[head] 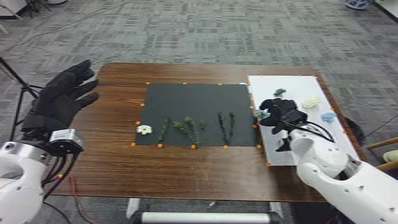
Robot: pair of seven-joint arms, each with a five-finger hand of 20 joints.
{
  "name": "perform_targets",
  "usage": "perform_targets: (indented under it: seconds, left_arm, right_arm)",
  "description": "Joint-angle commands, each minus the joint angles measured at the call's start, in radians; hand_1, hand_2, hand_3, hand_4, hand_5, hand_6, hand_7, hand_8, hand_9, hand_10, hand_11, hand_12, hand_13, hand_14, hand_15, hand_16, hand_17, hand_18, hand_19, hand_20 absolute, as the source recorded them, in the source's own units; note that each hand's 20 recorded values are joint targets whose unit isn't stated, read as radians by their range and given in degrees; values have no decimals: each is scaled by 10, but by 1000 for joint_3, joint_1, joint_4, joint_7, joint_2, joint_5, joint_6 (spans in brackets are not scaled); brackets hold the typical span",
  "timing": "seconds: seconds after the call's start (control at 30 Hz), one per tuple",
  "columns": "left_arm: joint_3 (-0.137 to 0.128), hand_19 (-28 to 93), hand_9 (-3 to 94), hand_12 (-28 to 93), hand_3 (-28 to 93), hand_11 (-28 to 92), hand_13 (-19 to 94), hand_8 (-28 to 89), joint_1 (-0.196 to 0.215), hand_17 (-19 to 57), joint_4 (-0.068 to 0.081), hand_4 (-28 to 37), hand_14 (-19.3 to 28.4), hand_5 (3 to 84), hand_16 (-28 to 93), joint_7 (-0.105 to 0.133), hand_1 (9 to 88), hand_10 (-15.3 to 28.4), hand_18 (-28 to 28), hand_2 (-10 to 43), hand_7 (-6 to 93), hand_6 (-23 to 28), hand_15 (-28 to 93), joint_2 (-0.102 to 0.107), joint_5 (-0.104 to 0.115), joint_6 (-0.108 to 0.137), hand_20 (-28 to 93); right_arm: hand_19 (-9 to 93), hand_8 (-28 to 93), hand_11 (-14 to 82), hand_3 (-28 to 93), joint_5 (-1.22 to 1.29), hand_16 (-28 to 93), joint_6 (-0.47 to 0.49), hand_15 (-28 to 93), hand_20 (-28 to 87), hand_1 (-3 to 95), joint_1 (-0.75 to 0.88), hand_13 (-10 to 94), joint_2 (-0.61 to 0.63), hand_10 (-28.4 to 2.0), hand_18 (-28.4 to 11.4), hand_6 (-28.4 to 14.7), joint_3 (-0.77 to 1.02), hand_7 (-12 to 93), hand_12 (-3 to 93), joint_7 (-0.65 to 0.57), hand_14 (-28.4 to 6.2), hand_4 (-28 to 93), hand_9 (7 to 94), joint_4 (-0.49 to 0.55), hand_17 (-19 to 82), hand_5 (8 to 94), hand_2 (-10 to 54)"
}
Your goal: Arrange flowers
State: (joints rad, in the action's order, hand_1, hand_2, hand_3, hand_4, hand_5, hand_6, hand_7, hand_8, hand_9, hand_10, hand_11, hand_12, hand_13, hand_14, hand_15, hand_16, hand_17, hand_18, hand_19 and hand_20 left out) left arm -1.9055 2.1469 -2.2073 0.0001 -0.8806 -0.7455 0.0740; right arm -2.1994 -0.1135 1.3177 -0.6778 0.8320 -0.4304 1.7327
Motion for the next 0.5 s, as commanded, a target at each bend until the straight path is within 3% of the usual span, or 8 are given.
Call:
perform_targets:
  seconds: [0.03, 0.13, 0.2, 0.33, 0.5]
  left_arm:
    - [-5, 371, 145, 187, 673, 185, 47, -98, 7, -131, -1, -283, 117, 199, -51, -7, 238, 86, 183, -21, 202, 16, 407, -2, 5, -5, 112]
    - [-7, 371, 145, 187, 676, 185, 47, -98, 11, -130, -3, -283, 116, 200, -51, -7, 236, 86, 182, -22, 202, 15, 408, -5, 4, -4, 112]
    - [-8, 371, 146, 186, 675, 185, 47, -98, 12, -130, -4, -283, 116, 200, -51, -7, 237, 86, 183, -22, 202, 16, 408, -5, 4, -3, 112]
    - [-9, 371, 146, 186, 674, 185, 47, -98, 13, -131, -5, -283, 116, 200, -51, -5, 237, 86, 183, -22, 202, 15, 408, -7, 4, -2, 112]
    - [-7, 370, 146, 187, 674, 185, 47, -98, 11, -131, -4, -283, 117, 200, -51, -4, 236, 86, 183, -21, 202, 15, 408, -9, 3, -2, 112]
  right_arm:
    - [838, -158, 301, 875, -31, 314, 15, 812, 615, 359, -22, 535, -10, -83, -200, 16, -36, 304, 234, -21, -84, -283, 560, -19, 267, 528, -95]
    - [842, -183, 341, 853, -34, 334, 14, 801, 611, 387, -20, 549, -12, -72, -197, 40, -38, 362, 282, -14, -75, -283, 600, -14, 276, 560, -95]
    - [843, -112, 339, 831, -35, 342, -15, 798, 612, 399, -26, 555, -14, -68, -196, 39, -54, 392, 337, -15, -72, -283, 610, -14, 279, 561, -95]
    - [854, -35, 296, 779, -39, 346, -109, 798, 610, 428, -60, 585, -20, -57, -195, 38, -117, 427, 441, -27, -68, -283, 663, -24, 297, 583, -95]
    - [868, -35, 283, 730, -48, 356, -148, 794, 603, 452, -82, 617, -41, -52, -198, 43, -152, 458, 506, -19, -63, -283, 728, -34, 316, 647, -95]
